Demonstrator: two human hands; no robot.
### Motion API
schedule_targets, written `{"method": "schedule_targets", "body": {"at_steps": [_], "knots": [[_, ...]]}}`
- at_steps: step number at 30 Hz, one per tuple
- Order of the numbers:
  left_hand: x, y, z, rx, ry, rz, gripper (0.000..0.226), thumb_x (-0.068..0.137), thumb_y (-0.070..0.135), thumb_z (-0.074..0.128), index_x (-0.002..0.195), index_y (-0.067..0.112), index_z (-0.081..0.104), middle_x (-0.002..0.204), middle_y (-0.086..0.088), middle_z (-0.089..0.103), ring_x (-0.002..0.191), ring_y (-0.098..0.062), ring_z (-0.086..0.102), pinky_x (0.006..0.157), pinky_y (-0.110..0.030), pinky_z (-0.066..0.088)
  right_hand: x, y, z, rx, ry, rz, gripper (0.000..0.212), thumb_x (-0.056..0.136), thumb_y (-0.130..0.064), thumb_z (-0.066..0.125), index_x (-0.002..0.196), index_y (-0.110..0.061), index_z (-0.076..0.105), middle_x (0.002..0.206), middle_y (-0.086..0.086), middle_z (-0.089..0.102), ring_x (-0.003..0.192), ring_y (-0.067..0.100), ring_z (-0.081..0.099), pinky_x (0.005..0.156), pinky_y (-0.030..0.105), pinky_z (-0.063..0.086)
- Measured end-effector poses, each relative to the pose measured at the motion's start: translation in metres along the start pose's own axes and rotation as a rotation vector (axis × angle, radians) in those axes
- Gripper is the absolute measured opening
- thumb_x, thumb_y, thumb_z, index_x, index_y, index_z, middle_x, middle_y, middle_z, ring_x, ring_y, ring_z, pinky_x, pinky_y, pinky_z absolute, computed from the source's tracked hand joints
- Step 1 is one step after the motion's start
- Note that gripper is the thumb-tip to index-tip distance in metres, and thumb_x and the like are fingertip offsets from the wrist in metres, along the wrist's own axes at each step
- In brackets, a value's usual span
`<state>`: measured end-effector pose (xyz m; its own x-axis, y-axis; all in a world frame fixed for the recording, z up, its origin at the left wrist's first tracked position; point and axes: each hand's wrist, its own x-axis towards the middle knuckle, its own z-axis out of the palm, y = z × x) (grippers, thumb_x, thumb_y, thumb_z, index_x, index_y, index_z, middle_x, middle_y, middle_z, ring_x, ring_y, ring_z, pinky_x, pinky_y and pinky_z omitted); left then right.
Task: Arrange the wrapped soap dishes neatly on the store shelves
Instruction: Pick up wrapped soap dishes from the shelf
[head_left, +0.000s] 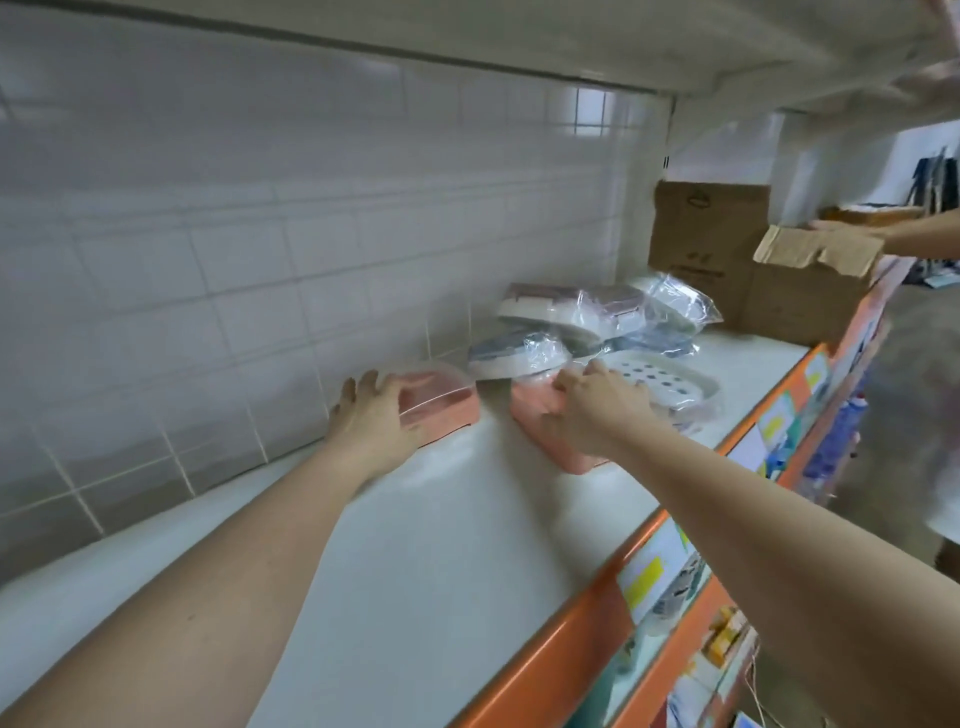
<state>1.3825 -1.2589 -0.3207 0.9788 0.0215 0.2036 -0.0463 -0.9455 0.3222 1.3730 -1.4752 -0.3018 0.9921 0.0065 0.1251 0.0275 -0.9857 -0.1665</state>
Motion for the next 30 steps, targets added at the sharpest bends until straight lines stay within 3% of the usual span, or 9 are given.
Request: {"method": "schedule_targets", "body": {"at_steps": [4, 11, 16, 22, 26, 30], "knots": [[0.008, 0.006, 0.0, -0.088, 0.002, -0.12, 0.056, 0.078, 0.036, 0.062, 0.126, 0.016, 0.041, 0.128, -0.009, 0.043, 0.123, -0.029, 0.034, 0.099, -0.035, 0.033, 0.005, 0.007, 0.009, 0.057, 0.027, -0.004, 0.056, 0.089, -0.059, 0.033, 0.133, -0.025, 0.041, 0.13, 0.012, 0.041, 0.124, 0.034, 0.039, 0.1, 0.045, 0.03], [-0.005, 0.017, 0.0, 0.132, 0.002, -0.168, 0.088, 0.06, 0.067, 0.061, 0.137, 0.029, 0.038, 0.124, -0.009, 0.037, 0.118, -0.032, 0.032, 0.1, -0.035, 0.032, 0.012, 0.019, 0.029, -0.015, 0.061, -0.075, 0.056, 0.093, -0.057, 0.028, 0.138, -0.024, 0.03, 0.135, 0.016, 0.034, 0.128, 0.034, 0.028, 0.101, 0.051, 0.027], [-0.036, 0.034, 0.004, 0.129, 0.011, -0.238, 0.094, 0.054, 0.068, 0.055, 0.137, 0.029, 0.034, 0.129, -0.012, 0.037, 0.123, -0.03, 0.029, 0.101, -0.033, 0.029, 0.004, 0.027, 0.024, -0.036, -0.011, -0.14, 0.057, 0.093, -0.057, 0.028, 0.143, -0.031, 0.022, 0.147, 0.018, 0.021, 0.13, 0.043, 0.025, 0.105, 0.052, 0.023], [-0.082, 0.044, -0.003, -0.124, -0.071, -0.291, 0.097, 0.049, 0.053, 0.056, 0.139, 0.036, 0.027, 0.133, -0.005, 0.036, 0.124, -0.023, 0.04, 0.1, -0.03, 0.037, -0.008, 0.029, 0.013, 0.043, -0.055, -0.179, 0.06, 0.086, -0.066, 0.039, 0.135, -0.031, 0.033, 0.141, 0.014, 0.032, 0.128, 0.04, 0.029, 0.099, 0.051, 0.031], [-0.119, 0.037, -0.011, -0.186, 0.057, -0.36, 0.095, 0.047, 0.059, 0.061, 0.135, 0.041, 0.032, 0.13, -0.002, 0.038, 0.122, -0.02, 0.044, 0.093, -0.025, 0.038, -0.025, 0.018, 0.003, 0.101, -0.059, -0.197, 0.058, 0.081, -0.063, 0.041, 0.133, -0.038, 0.041, 0.137, 0.013, 0.037, 0.128, 0.037, 0.029, 0.099, 0.048, 0.032], [-0.158, 0.016, -0.033, -0.123, 0.212, -0.494, 0.094, 0.053, 0.063, 0.063, 0.137, 0.038, 0.03, 0.126, -0.006, 0.04, 0.123, -0.026, 0.044, 0.103, -0.035, 0.038, -0.052, -0.017, -0.005, 0.212, -0.054, -0.322, 0.073, 0.077, -0.078, 0.038, 0.139, -0.04, 0.036, 0.135, 0.011, 0.041, 0.128, 0.035, 0.032, 0.1, 0.045, 0.033]]}}
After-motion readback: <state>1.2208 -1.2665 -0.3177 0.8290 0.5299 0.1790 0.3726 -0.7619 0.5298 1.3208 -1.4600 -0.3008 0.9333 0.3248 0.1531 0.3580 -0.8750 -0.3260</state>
